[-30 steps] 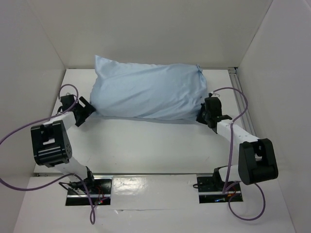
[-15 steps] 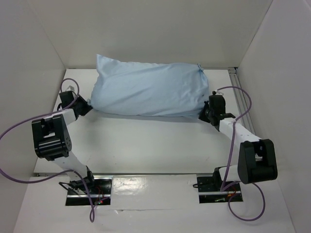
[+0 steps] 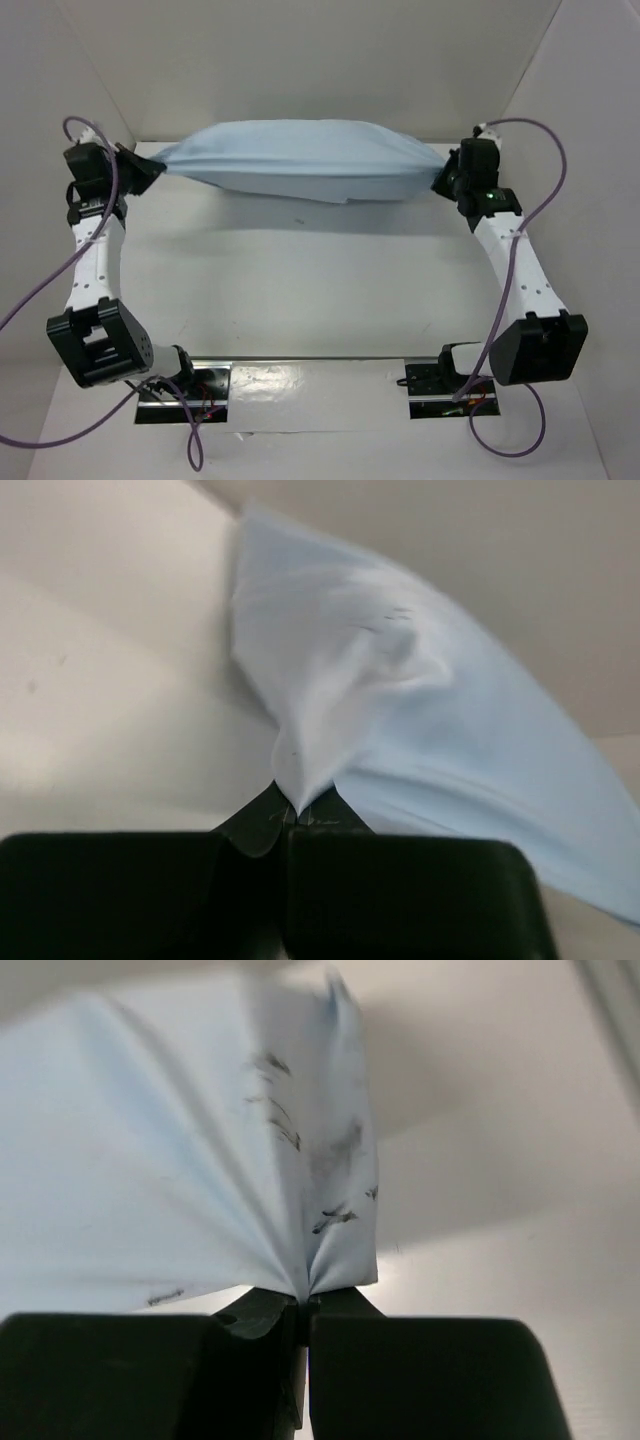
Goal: Put the pillow into the pillowcase
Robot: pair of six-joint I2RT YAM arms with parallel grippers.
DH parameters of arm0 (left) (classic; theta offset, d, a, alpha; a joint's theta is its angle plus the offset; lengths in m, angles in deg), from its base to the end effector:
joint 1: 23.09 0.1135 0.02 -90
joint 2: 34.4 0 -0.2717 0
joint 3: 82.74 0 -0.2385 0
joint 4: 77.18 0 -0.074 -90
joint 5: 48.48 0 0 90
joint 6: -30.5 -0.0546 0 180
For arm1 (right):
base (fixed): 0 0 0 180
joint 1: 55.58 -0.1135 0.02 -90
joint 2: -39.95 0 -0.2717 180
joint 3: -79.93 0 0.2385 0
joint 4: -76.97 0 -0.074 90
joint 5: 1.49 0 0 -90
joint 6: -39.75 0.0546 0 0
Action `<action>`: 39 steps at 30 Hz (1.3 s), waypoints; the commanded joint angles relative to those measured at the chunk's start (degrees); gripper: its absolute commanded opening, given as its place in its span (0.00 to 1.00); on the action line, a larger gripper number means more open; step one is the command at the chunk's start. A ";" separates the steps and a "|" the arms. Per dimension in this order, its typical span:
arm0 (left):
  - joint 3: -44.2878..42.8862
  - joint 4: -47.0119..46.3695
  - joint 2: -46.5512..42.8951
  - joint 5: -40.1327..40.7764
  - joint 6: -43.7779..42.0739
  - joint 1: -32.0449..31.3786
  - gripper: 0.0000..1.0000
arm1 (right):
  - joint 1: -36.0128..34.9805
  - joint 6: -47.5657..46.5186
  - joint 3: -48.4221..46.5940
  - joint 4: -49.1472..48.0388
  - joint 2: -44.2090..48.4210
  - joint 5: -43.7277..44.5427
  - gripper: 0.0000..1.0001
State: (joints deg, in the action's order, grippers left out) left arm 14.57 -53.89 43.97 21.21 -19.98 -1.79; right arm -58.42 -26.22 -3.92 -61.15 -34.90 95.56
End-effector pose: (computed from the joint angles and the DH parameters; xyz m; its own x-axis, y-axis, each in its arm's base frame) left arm 0.3064 0.0991 0.3569 -0.2115 -0.7230 -0.6577 -0.2196 0.6909 -0.6888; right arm 0.2922 0.0078 0.3435 -0.4733 0.3812 -0.7942 0.2699 0.9209 0.2811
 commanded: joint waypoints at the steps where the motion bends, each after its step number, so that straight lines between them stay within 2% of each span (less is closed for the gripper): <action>1: -8.86 3.57 -6.19 0.10 1.07 2.61 0.00 | 2.04 -3.01 -13.21 9.58 7.17 9.47 0.00; 5: -17.46 10.07 -8.75 0.10 1.08 6.29 0.00 | 2.04 -6.70 -23.61 14.95 8.31 11.75 0.00; 7: -19.14 11.15 -9.37 0.10 1.08 6.83 0.00 | 2.04 -7.41 -28.25 16.45 8.32 13.07 0.00; 9: -20.30 12.56 -9.37 0.10 1.08 6.83 0.00 | 2.04 -8.64 -28.99 16.46 7.61 14.13 0.00; 12: -19.34 11.70 -7.71 0.10 1.77 6.83 0.00 | 2.04 -8.65 -31.01 15.42 2.62 12.91 0.00; 16: -18.72 10.02 -1.39 -1.57 2.31 6.83 0.00 | 2.04 -7.95 -26.98 9.44 -6.77 7.29 0.00; 20: -21.87 10.53 9.05 -0.43 1.79 6.30 0.00 | 2.04 -5.76 -28.09 5.82 -17.85 0.79 0.01; 21: -23.36 11.58 11.26 -1.21 1.78 6.30 0.04 | 2.04 -5.23 -29.24 6.96 -20.31 -0.97 0.06; 22: -25.12 13.07 13.37 -1.83 1.00 5.78 0.27 | 2.04 -4.70 -30.73 7.92 -24.95 -1.68 0.11; 24: -31.97 20.07 17.59 -2.89 -0.75 5.16 0.44 | 1.51 -4.00 -34.06 10.81 -28.14 -2.38 0.27; 25: -33.99 21.86 20.31 -2.89 -1.73 4.37 0.51 | 1.51 -3.99 -34.61 11.53 -29.20 -2.39 0.39; 26: -35.49 22.83 20.33 -2.89 -2.61 2.80 0.63 | 0.99 -3.99 -34.61 11.54 -29.21 -2.39 0.47; 27: -35.51 23.54 20.33 -1.84 -3.92 1.91 0.65 | 0.98 -3.47 -33.22 10.84 -29.21 -2.39 0.53; 28: -34.64 23.55 18.94 -0.53 -4.45 -0.01 0.68 | 0.38 -3.47 -31.99 10.23 -28.52 -1.87 0.64; 29: -33.67 22.59 17.97 0.09 -4.98 -1.16 0.69 | 0.37 -3.47 -30.76 9.61 -26.60 -1.86 0.68; 35: -25.77 23.89 12.17 2.19 -7.89 -8.98 0.69 | 0.37 -1.27 -15.12 5.21 -14.83 -4.67 0.69; 39: -14.71 26.00 5.76 4.84 -7.89 -11.62 0.69 | 1.07 0.40 -5.10 5.21 -6.48 -7.04 0.69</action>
State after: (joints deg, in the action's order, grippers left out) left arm -5.63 -30.48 53.59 22.43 -26.29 -13.00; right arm -57.78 -27.57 -13.77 -53.63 -47.06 90.73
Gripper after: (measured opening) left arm 0.692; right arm 0.690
